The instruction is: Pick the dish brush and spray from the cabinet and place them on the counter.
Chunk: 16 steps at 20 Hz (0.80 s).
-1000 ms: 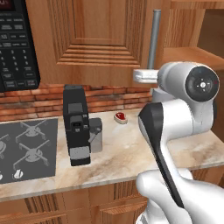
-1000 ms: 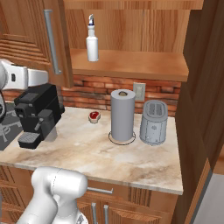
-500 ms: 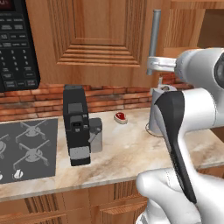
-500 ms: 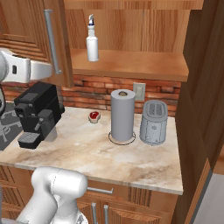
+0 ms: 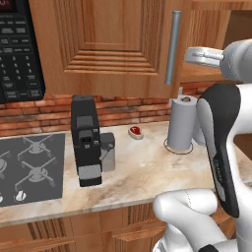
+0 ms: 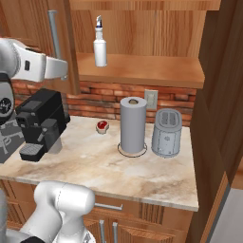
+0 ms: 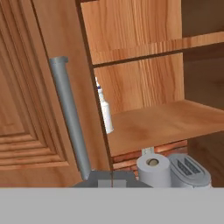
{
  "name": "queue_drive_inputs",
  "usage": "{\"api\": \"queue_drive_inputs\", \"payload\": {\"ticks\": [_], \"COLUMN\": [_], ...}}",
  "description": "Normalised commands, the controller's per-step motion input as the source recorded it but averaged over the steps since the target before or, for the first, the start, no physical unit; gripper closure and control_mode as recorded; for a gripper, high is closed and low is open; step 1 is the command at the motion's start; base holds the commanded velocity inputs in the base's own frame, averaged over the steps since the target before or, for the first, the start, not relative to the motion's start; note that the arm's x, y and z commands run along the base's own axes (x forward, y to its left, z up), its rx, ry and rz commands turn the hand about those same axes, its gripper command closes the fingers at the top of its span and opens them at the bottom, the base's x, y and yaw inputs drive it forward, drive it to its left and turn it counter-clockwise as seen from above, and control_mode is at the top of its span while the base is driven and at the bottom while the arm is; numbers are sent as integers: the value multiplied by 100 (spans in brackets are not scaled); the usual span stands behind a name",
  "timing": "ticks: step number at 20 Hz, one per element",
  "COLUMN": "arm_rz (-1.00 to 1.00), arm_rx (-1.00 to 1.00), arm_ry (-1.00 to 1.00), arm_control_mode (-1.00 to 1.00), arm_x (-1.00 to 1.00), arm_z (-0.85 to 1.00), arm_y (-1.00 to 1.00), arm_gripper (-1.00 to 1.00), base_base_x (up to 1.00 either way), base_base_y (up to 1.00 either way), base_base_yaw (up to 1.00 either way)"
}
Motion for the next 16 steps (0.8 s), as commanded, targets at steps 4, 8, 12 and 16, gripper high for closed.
{"api": "queue_drive_inputs", "payload": {"ticks": [4, 8, 12, 16], "arm_rz": [10, 6, 1, 4], "arm_rx": [2, 0, 1, 1], "arm_ry": [-11, -11, -7, -7], "arm_control_mode": [-100, -100, -100, -100], "arm_x": [0, -3, -1, 0], "arm_z": [6, 1, 0, 0], "arm_y": [-32, -37, -36, -26], "arm_gripper": [100, 100, 100, 100], "base_base_x": [0, 0, 0, 0], "base_base_y": [0, 0, 0, 0], "base_base_yaw": [0, 0, 0, 0]}}
